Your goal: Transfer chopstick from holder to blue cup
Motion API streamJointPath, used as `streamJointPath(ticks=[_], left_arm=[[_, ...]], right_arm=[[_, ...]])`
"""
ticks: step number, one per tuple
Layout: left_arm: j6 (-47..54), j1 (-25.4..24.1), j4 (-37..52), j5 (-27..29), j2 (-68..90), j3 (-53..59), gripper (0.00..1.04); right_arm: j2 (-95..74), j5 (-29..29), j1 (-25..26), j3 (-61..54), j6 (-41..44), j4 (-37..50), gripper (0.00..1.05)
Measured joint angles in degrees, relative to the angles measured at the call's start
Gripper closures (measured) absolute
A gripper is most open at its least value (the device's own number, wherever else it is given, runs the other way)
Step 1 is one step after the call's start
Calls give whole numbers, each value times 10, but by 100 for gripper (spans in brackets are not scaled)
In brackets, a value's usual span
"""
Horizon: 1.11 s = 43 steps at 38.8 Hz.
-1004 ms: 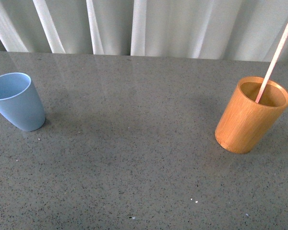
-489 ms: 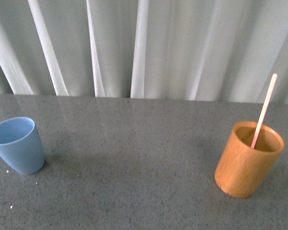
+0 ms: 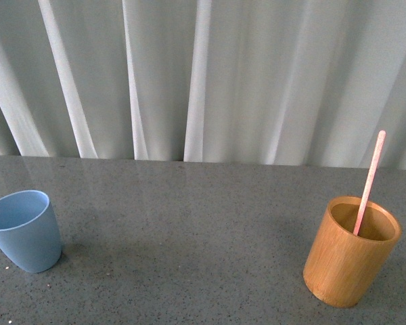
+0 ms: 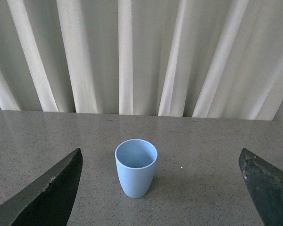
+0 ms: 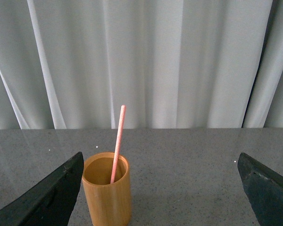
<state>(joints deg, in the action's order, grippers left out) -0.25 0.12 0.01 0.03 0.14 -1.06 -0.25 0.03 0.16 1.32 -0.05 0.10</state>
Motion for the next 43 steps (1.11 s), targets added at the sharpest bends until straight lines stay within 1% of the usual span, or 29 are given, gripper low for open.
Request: streamJointPath(ticks=[1,2,3,5,6,8,11,13,14,16,19,23,27,32,38,43], left_arm=[[-2,2,-3,8,3,-1,7],[-27,16,-47,56,22,-16,7],[-71,40,-126,120,67,-48,7],[-153,70,-219,195,139,-84,7],[-179,75,-233,200,155,-86,7],[-219,74,-240,194,179,-93,7],[-236,54,-218,170,218,-122,7],[-235,40,-196,157,247,-140,7],[-229,25,-173,141,282,-162,7],[-219,1,-167,106,348,-204,7],[-203,-18,-157,81,418,-247,7],[-175,-41,-165,57,536,-329,7],[-152,-55,-207,39,667,-433,7],[-134,-56,-240,28,752,-503,7],[-115,-49,-252,43,833,-553,7],[-114,-46,-245,57,885,-570,7]], right_arm=[[0,0,0,0,0,0,10],[0,0,0,0,0,0,10],[0,0,0,0,0,0,10],[0,0,0,0,0,0,10],[0,0,0,0,0,0,10],[0,0,0,0,0,0,10],[0,0,0,0,0,0,10],[0,0,0,0,0,0,10],[0,0,0,0,0,0,10],[0,0,0,0,0,0,10],[0,0,0,0,0,0,10],[0,0,0,0,0,0,10],[0,0,0,0,0,0,10],[0,0,0,0,0,0,10],[0,0,0,0,0,0,10],[0,0,0,0,0,0,10]])
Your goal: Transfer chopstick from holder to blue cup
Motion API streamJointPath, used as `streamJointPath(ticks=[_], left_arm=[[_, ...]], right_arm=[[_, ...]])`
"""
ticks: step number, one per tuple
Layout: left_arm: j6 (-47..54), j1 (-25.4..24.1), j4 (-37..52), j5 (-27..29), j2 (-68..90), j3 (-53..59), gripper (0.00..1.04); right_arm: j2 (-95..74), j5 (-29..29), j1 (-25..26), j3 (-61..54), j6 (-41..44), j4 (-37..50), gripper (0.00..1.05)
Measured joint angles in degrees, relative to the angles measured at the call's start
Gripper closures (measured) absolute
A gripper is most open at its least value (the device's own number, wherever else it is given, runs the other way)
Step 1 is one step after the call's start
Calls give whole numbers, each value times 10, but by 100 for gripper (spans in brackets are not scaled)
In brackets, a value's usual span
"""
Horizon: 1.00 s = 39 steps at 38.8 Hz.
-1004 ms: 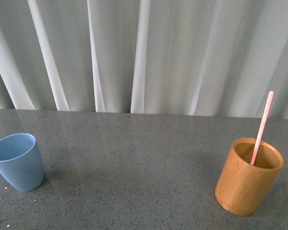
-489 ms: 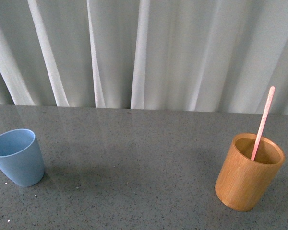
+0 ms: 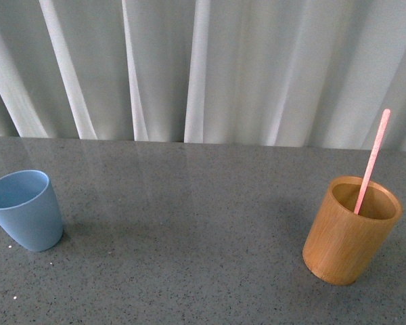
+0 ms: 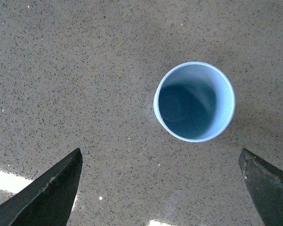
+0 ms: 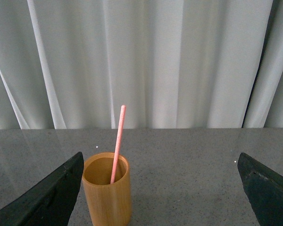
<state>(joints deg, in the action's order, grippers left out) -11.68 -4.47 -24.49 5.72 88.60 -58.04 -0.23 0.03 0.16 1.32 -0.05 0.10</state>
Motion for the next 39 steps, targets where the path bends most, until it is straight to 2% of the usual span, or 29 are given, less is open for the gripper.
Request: streamJointPath(ticks=[16,39], left_arm=[[-4,0,43,17,131,-48,7],[-2,-28,49,31,229,-106,7]], right_arm=[[0,0,0,0,0,0,10],[0,0,0,0,0,0,10]])
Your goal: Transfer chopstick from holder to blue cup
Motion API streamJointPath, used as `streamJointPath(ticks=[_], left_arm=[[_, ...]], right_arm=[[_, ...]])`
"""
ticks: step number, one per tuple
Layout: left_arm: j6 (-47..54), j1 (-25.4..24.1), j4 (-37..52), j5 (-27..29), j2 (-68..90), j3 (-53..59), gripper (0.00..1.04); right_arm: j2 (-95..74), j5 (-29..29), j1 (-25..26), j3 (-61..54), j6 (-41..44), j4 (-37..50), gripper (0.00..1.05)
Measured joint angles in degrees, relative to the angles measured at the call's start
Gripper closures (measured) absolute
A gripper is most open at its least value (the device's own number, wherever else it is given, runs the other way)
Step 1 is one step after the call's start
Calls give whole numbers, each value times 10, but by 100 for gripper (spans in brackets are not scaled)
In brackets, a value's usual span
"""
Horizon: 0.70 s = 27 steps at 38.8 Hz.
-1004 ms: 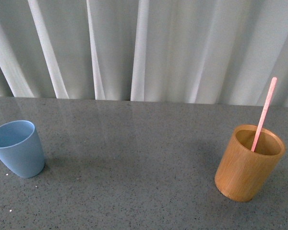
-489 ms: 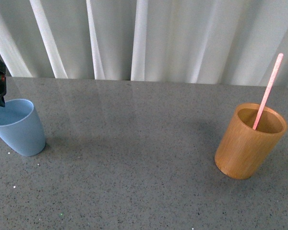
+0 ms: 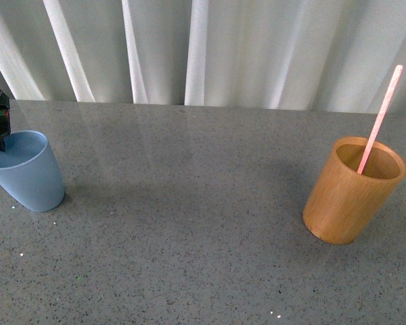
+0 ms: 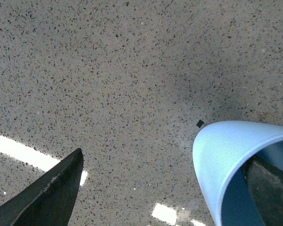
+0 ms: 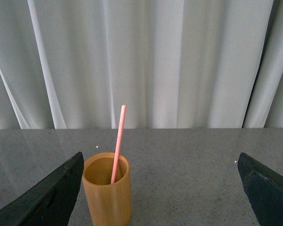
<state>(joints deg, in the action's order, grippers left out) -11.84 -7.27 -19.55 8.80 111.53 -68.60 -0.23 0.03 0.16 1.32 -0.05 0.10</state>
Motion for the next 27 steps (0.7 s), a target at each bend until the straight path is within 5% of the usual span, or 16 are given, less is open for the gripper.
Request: streamJointPath(ticks=[8,20,27], left_arm=[[0,1,0,0,15,-1,7],[12,32,-4,-17,17,-1,65],[12,44,-8,-20,17,-1,87]], right_arm=[[0,0,0,0,0,0,10],[0,0,0,0,0,0,10],[0,0,0,0,0,0,10]])
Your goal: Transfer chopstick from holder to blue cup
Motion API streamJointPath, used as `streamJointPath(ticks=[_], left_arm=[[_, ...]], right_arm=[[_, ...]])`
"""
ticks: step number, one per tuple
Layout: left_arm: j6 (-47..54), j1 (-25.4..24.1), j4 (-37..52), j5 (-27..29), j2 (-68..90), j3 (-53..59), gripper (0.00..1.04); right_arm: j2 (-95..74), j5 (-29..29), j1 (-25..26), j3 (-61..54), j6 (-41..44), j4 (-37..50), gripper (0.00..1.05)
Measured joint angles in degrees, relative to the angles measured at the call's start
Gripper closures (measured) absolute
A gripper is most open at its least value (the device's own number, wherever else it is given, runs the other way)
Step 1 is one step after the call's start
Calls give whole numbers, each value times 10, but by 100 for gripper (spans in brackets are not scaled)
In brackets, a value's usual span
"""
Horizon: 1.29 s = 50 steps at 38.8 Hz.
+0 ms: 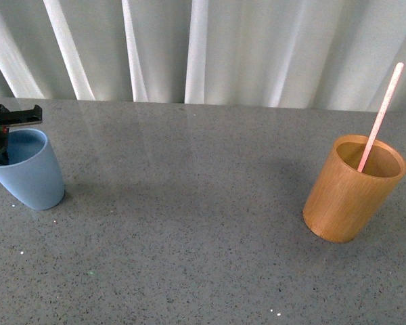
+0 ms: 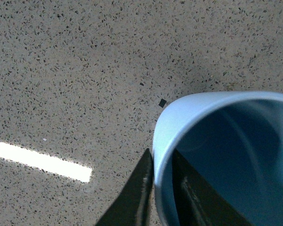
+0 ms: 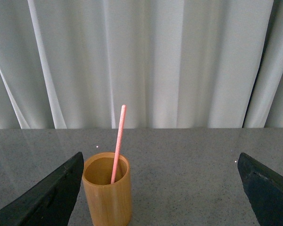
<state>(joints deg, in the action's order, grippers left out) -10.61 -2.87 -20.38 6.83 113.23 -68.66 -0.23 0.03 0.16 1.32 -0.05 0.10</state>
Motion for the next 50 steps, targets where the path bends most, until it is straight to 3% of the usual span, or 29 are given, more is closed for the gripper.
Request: streamJointPath(ticks=[4,15,25,31,36,44,50], left_arm=[[1,5,-6,-6,-1,0,102],[22,6,-22,-9,-17,0,101],[83,-29,-65,3,-66,-37,101],[104,-30,-99,-20,-111,-69,101],[103,15,-109,-47,-145,-69,101],[69,188,-68,-70,-160,3,101],[54,251,-37,-63,-132,42,101]], right_arm=[[0,0,0,0,0,0,10],[0,0,0,0,0,0,10],[0,0,0,0,0,0,10],[0,0,0,0,0,0,10],[0,0,0,0,0,0,10],[0,0,0,0,0,0,10],[0,0,0,0,0,0,10]])
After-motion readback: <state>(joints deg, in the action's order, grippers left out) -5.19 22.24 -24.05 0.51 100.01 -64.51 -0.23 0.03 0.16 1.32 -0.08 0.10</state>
